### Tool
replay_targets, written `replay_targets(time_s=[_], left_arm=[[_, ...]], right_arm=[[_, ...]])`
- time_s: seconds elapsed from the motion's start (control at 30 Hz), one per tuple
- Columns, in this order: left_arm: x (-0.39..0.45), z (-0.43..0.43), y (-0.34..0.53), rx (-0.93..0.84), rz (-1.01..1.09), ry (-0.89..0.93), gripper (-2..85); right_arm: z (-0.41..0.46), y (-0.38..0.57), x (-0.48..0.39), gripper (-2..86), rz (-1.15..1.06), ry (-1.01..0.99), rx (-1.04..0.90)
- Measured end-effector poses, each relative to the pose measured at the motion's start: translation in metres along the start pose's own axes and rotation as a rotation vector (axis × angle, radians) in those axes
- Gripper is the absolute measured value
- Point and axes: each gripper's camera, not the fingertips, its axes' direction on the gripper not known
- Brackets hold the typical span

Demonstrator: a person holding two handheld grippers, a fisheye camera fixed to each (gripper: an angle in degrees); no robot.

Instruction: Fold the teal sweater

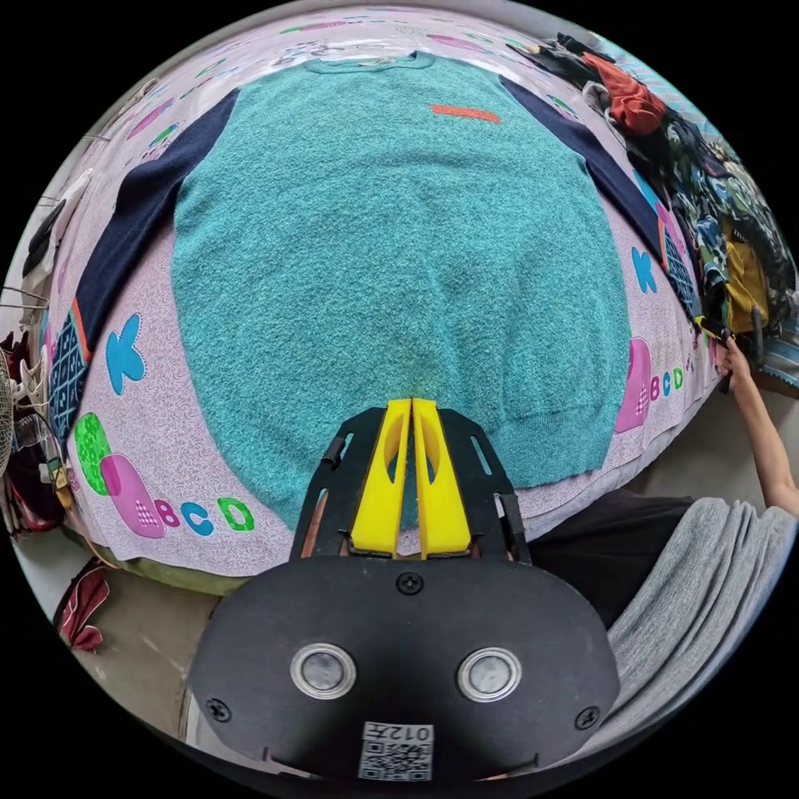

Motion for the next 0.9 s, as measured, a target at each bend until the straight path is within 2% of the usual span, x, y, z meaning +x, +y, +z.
replay_targets(time_s=[0.07, 0.13, 0.27, 0.4, 0.47, 0.53, 0.63, 0.7, 0.9], left_arm=[[-0.007, -0.001, 0.006, 0.015, -0.012, 0.031, 0.2], [-0.016, -0.003, 0.013, 0.025, -0.010, 0.065, 0.2], [-0.025, -0.020, 0.029, 0.039, 0.003, 0.011, 0.1], [-0.047, -0.043, 0.071, 0.073, 0.043, -0.107, 0.2], [-0.063, -0.045, 0.087, 0.067, 0.029, -0.108, 0.2], [-0.083, -0.044, 0.105, 0.054, 0.000, -0.093, 0.1], [-0.095, -0.042, 0.121, 0.046, 0.016, -0.069, 0.1], [-0.098, -0.042, 0.129, 0.048, 0.041, -0.076, 0.1], [-0.108, -0.059, 0.154, 0.030, 0.084, -0.091, 0.1]], right_arm=[[-0.003, -0.002, 0.023, -0.9, 0.061, 0.072, 0.070], [-0.011, 0.000, 0.030, -0.9, 0.020, 0.058, 0.169], [0.009, 0.018, -0.028, -0.8, -0.334, -0.205, 0.160], [0.078, 0.073, -0.117, -0.8, -0.735, -0.337, 0.013], [0.109, 0.094, -0.134, -0.8, -0.835, -0.362, -0.044], [0.140, 0.110, -0.138, -0.8, -0.926, -0.343, -0.100], [0.195, 0.120, -0.115, -0.8, -1.066, -0.145, -0.156], [0.220, 0.110, -0.073, -0.9, -1.128, -0.071, -0.127], [0.295, 0.062, 0.041, -0.8, -1.240, 0.128, -0.217]])
